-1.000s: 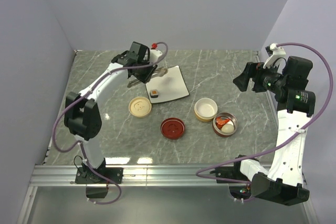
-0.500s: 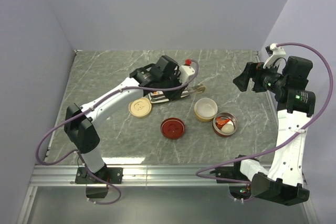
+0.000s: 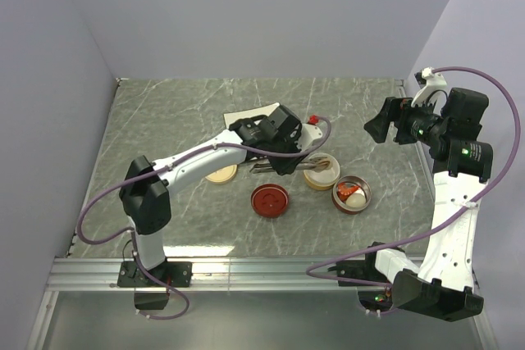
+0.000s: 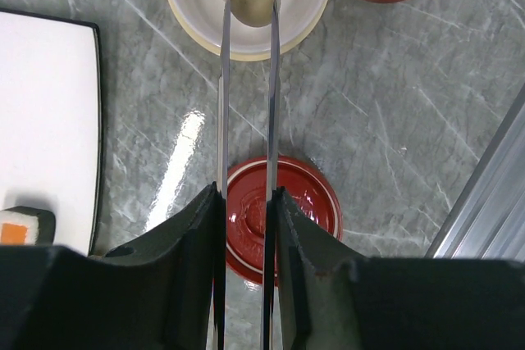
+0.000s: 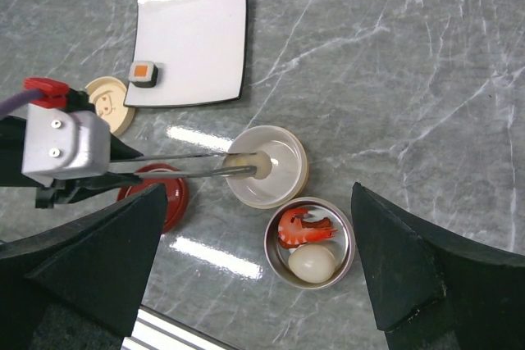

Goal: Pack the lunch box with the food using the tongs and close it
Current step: Place the food into the lunch box

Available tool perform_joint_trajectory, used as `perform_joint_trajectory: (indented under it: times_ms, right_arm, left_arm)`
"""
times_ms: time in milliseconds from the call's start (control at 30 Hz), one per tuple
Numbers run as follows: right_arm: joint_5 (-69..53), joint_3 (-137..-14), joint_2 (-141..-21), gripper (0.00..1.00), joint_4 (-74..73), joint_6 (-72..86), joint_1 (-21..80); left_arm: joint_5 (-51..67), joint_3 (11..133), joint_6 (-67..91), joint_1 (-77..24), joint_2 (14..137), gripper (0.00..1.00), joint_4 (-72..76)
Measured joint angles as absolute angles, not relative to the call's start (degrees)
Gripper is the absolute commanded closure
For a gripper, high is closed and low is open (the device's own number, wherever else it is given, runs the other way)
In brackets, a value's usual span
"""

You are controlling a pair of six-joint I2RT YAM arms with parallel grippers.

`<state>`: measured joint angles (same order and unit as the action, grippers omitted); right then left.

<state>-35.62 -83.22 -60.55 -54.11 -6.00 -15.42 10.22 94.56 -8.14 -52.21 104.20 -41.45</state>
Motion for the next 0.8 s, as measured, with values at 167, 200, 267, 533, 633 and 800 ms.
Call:
perform_joint_trajectory:
  times_ms: [167,200,267,533,633,800]
  right_arm:
    - [-35.62,-83.18,-60.51,0.0,-54.11,-6.0,-15.42]
    - [-35.62,-83.13,-60.49,0.0,-54.08,-6.02,-15.42]
    - [-35.62,-83.0,-60.4,0.0,-54.06,-6.02,-15.42]
    - [-35.59,-82.81,-60.1,0.0,-54.04,-6.02,-15.42]
    - [-35.59,-82.7,-59.99,0.0,-54.0,-6.02,-15.42]
    - [-35.44,-82.11,-59.81,0.0,-54.0,-6.02,-15.42]
  left_arm:
    - [10.24,94.56,-8.1,-52.62,105.86,0.67,-41.45]
    - [10.26,94.56,-8.1,-52.71,106.19,0.66,-41.54]
    - [10.35,94.56,-8.12,-52.95,106.85,0.65,-41.63]
    - [11.29,96.23,-8.29,-53.32,109.4,0.59,-43.57]
    - [11.79,97.32,-8.32,-53.34,109.89,0.56,-44.21]
    - [12.29,98.94,-8.34,-53.34,111.0,0.53,-44.88]
